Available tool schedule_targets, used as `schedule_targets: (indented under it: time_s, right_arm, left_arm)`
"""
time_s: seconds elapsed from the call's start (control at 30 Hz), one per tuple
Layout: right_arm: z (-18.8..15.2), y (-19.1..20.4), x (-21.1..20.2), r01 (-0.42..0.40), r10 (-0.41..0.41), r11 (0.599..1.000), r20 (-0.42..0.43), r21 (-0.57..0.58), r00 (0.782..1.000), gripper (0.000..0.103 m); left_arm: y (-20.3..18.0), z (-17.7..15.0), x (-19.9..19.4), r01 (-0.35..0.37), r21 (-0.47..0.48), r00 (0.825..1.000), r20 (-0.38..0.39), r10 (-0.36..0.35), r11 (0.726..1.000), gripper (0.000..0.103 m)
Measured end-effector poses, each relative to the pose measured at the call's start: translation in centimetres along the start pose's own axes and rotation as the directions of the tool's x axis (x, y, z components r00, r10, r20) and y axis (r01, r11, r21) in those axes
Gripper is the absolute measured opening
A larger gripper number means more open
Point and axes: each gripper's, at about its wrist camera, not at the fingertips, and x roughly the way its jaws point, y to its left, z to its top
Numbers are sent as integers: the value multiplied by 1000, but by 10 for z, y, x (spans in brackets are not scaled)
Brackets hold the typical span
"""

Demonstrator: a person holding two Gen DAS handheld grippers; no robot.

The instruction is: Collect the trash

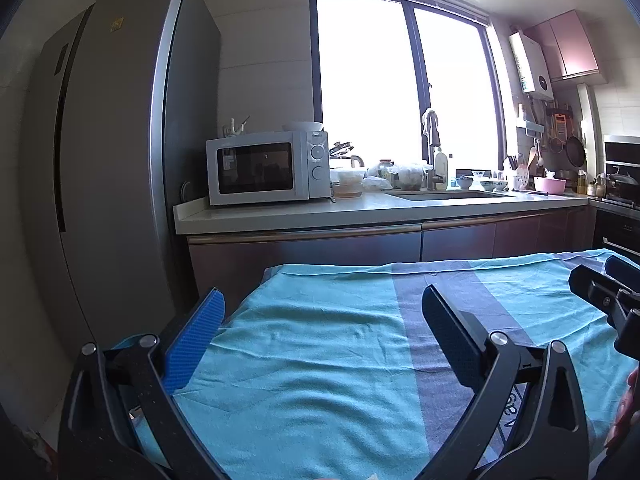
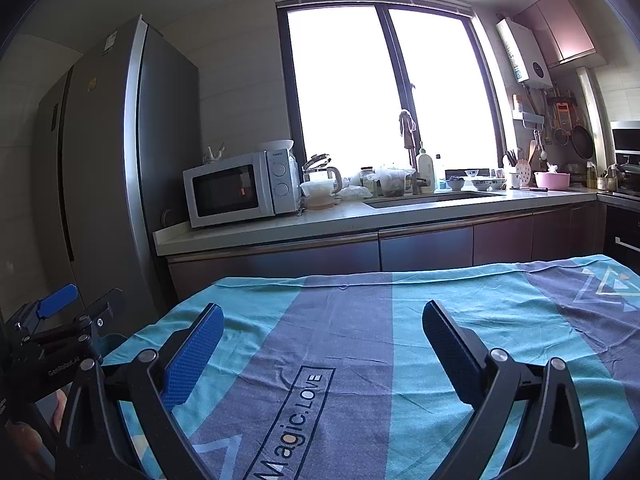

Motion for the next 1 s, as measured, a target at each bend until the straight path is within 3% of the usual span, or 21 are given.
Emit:
schedule_targets:
  time_s: [1.0]
  right_arm:
    - [1,1,-1,6,-6,1000,12,6,1000,96]
  left_arm:
    - [2,3,-3,-22,3,1000,18,22,1000,97]
